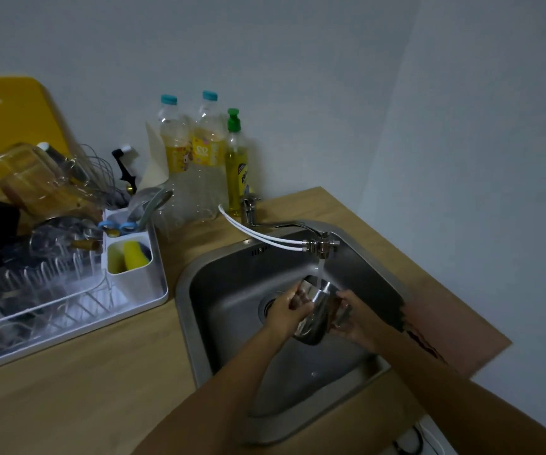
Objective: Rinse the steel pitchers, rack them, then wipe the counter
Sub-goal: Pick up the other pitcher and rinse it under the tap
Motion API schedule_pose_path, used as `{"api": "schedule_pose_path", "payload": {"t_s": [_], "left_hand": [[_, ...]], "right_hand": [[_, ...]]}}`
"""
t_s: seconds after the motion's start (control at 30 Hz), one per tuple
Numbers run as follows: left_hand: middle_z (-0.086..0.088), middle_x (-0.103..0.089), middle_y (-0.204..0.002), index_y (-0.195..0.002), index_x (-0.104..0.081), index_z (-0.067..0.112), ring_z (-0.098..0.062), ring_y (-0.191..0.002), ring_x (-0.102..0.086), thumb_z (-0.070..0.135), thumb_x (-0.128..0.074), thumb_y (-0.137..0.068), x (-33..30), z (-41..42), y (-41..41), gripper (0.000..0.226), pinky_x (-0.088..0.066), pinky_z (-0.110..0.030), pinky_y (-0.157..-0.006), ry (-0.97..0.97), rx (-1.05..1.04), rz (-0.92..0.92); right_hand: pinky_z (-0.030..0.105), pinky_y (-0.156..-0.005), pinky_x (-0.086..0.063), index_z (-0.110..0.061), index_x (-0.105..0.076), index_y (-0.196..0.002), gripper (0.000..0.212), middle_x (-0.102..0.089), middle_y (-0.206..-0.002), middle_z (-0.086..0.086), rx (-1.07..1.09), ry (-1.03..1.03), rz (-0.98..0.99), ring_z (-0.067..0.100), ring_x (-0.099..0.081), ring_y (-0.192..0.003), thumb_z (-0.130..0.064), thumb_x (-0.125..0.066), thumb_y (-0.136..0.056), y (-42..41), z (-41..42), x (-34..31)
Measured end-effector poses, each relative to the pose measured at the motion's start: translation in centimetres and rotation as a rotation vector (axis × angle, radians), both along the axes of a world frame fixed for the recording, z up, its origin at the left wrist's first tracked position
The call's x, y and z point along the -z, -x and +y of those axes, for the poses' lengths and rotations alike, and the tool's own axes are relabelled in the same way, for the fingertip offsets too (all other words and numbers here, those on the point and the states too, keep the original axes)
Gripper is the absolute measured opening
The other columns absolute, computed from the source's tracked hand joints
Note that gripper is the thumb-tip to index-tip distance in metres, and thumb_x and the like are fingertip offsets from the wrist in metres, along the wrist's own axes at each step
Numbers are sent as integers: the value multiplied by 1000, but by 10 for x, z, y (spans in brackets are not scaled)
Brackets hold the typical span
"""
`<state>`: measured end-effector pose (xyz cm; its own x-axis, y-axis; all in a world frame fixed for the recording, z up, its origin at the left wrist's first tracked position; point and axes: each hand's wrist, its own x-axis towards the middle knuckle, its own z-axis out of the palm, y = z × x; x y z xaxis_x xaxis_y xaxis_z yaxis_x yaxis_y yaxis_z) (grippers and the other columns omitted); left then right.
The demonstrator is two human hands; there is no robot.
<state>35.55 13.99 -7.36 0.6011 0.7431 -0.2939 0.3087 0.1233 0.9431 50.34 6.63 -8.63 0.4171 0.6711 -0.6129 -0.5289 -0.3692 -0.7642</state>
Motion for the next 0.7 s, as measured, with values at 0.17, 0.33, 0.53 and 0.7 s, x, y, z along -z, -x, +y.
{"api": "schedule_pose_path", "payload": {"t_s": [0.17, 0.33, 0.53, 0.7], "left_hand": [[-11, -55, -132, -141, -40, 17, -24, -120, -53, 13, -57, -91, 2, 4, 0, 54, -43, -40, -106, -37, -37, 5], [-8, -57, -128, -139, -44, 20, -18, -115, -54, 14, -60, -88, 5, 5, 1, 54, -43, -34, -104, -181, -81, 41], [-13, -42, -136, -142, -37, 18, -17, -122, -47, 8, -59, -89, 10, 7, 2, 59, -43, -16, -99, -272, -87, 31], [-6, -42, -145, -147, -24, 25, -13, -126, -42, 3, -55, -90, 4, 1, -8, 69, -42, -24, -103, -116, -114, -55]], "right_hand": [[39, -75, -51, -9, -55, -114, 32, -53, -121, 19, -37, -50, 54, 30, -56, -101, -28, -56, -88, 3, 9, 3], [36, -72, -50, -7, -56, -110, 24, -58, -107, 16, -105, -106, 92, 26, -58, -94, -21, -48, -92, 1, 14, 2], [32, -77, -52, -7, -59, -93, 16, -60, -100, 15, -69, -151, 20, 24, -59, -92, -4, -44, -90, -9, 27, 8], [31, -74, -55, 5, -50, -113, 30, -56, -114, 24, -66, -136, -169, 33, -58, -104, 0, -52, -84, -31, 36, 18]]}}
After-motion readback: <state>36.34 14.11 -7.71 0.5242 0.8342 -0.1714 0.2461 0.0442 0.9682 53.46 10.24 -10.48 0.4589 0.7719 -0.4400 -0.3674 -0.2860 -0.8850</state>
